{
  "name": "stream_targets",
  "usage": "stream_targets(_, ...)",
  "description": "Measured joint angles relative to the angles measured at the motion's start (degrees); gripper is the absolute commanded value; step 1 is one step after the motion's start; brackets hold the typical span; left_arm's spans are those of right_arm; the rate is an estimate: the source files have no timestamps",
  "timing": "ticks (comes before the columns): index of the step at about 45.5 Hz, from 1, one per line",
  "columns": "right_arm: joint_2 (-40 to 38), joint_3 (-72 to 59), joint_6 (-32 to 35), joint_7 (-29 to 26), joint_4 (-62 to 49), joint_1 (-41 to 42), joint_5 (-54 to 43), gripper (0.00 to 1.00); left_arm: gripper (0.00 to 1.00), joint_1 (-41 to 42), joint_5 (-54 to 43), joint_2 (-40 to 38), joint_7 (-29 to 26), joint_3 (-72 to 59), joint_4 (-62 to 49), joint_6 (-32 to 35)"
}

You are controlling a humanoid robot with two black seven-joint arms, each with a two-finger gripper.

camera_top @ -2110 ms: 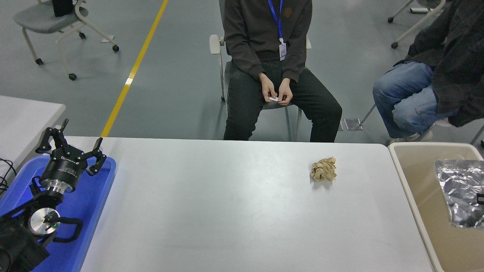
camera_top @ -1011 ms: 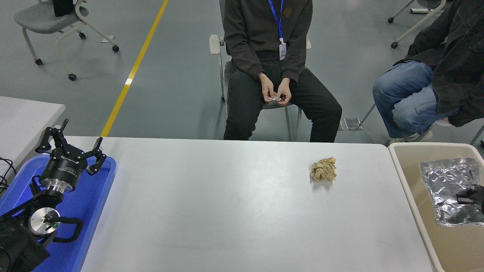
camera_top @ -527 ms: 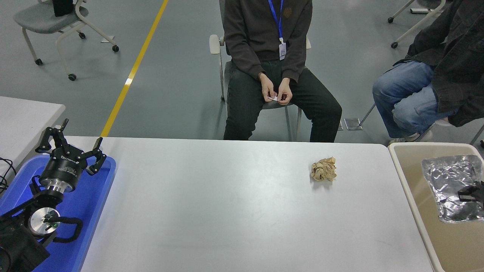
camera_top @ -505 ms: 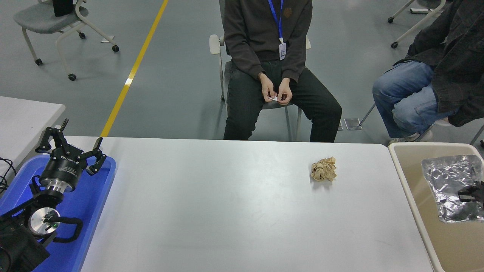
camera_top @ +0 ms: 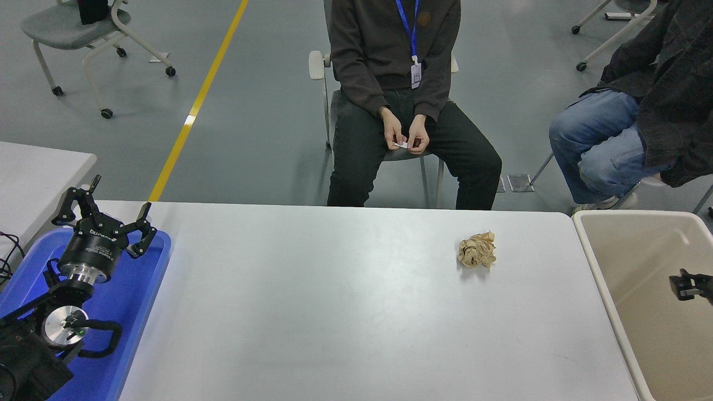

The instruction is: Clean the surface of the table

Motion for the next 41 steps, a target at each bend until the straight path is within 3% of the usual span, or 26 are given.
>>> stream_targets(41,-1.8,0.3,-0.1,0.4,0.7,3.5,5.9,1.00,1.00,0.0,0.0,0.0,0.1,0.0,0.0,0.0)
